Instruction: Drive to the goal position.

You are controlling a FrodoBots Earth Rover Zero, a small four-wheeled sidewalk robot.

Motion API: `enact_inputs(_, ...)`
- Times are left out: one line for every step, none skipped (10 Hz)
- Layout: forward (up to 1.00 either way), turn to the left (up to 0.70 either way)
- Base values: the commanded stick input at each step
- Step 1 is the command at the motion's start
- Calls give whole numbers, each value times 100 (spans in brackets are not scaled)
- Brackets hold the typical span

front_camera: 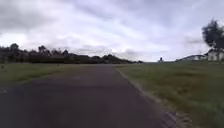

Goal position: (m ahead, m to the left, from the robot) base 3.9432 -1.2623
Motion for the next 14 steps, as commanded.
enact_inputs(70, 35)
enact_inputs(70, 35)
enact_inputs(70, 35)
enact_inputs(70, 35)
enact_inputs(70, 35)
enact_inputs(70, 35)
enact_inputs(70, 35)
enact_inputs(70, 35)
enact_inputs(70, 35)
enact_inputs(70, 35)
enact_inputs(70, 35)
enact_inputs(70, 16)
enact_inputs(70, 0)
enact_inputs(70, 0)
